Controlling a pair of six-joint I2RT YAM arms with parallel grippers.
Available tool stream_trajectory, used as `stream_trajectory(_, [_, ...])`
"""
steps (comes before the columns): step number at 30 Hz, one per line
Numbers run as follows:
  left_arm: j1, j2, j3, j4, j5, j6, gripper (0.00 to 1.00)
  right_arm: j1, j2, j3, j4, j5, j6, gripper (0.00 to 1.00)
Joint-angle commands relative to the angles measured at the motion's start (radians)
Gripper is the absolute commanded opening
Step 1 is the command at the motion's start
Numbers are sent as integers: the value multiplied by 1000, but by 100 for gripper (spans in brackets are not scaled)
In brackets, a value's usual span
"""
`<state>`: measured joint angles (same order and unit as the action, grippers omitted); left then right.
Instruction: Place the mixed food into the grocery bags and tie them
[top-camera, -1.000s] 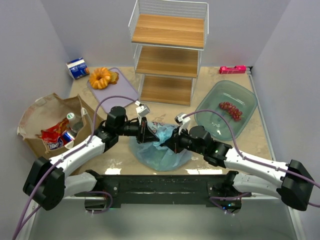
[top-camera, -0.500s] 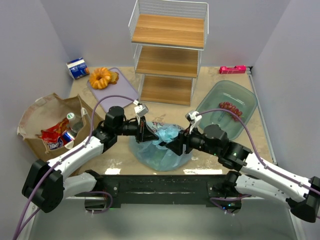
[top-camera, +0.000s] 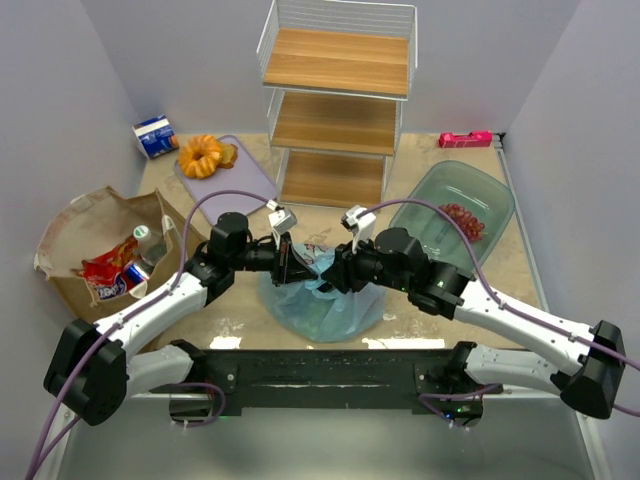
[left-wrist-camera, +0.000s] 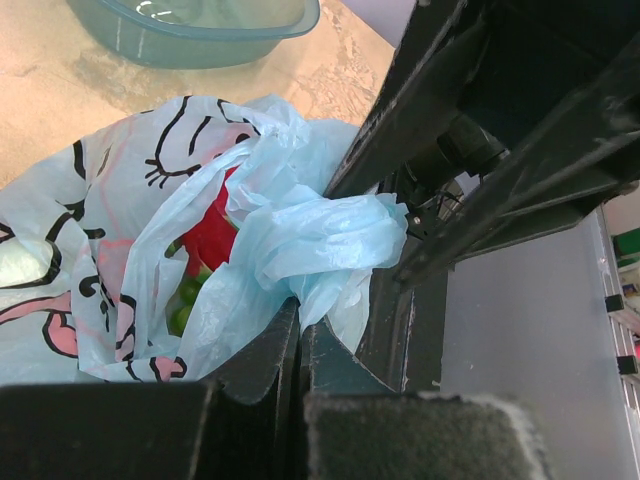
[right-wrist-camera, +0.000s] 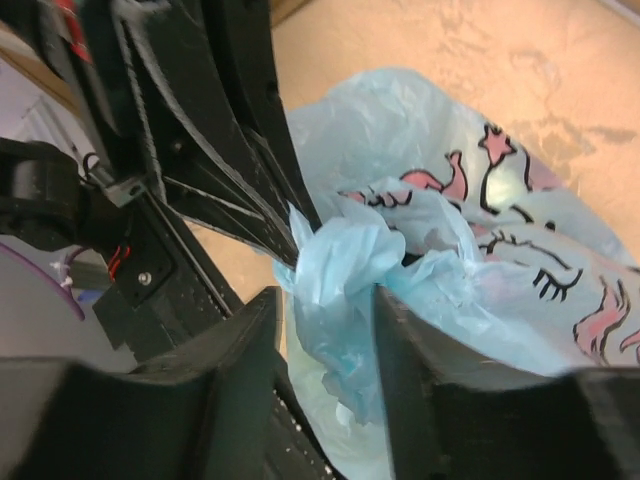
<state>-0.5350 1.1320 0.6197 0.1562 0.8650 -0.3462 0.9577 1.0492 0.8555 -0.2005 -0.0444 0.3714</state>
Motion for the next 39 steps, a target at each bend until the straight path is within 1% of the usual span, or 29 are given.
stream_trajectory(1, [4,-23,37,31,-7,29,0,7,-37,2,3,-21,-14,34])
stream_trajectory(2, [4,-23,37,31,-9,27,0,9,-44,-13,-2,-28,-5,27])
stream_trajectory(3, [6,-21,38,31,-11,27,0,9,-54,-21,-1,-32,1,14])
stream_trajectory(4, [4,-21,38,31,-14,27,0,10,-72,-41,-2,-43,9,8])
stream_trajectory(6, [6,-21,40,29,-23,26,0,10,-84,-61,7,-54,29,0])
stream_trajectory(10, [6,-34,40,29,-49,21,0,22,-87,-127,30,-71,66,0])
stream_trajectory(13, [6,-34,37,39,-52,16,0,29,-75,-159,39,-46,72,0])
stream_trajectory(19, [6,-28,26,89,9,-8,0,27,-8,-153,71,70,47,0])
stream_trajectory(24, [4,-14,5,164,106,-46,0,27,46,-154,153,121,58,0])
stream_trajectory(26, [4,-14,-3,190,140,-68,0,27,69,-151,158,173,75,0])
stream_trajectory(29, [6,-20,-5,198,134,-73,0,27,66,-153,145,221,90,0])
stream_trajectory(31, [4,-29,-2,168,106,-51,0,27,45,-148,122,206,93,7])
stream_trajectory(32, [4,-29,2,148,68,-37,0,29,11,-145,112,183,100,11])
stream_trajectory(33, [4,-28,17,97,49,-22,0,27,-11,-142,99,167,104,21])
stream_trajectory(34, [4,-29,23,77,17,5,0,29,-30,-135,72,150,116,29])
stream_trajectory(36, [4,-34,29,57,-3,15,0,29,-99,-127,40,97,132,39])
stream_trajectory(37, [4,-37,29,57,-9,15,0,27,-126,-124,11,81,152,50])
stream_trajectory(39, [4,-44,28,59,-20,13,0,29,-190,-122,-14,48,173,58])
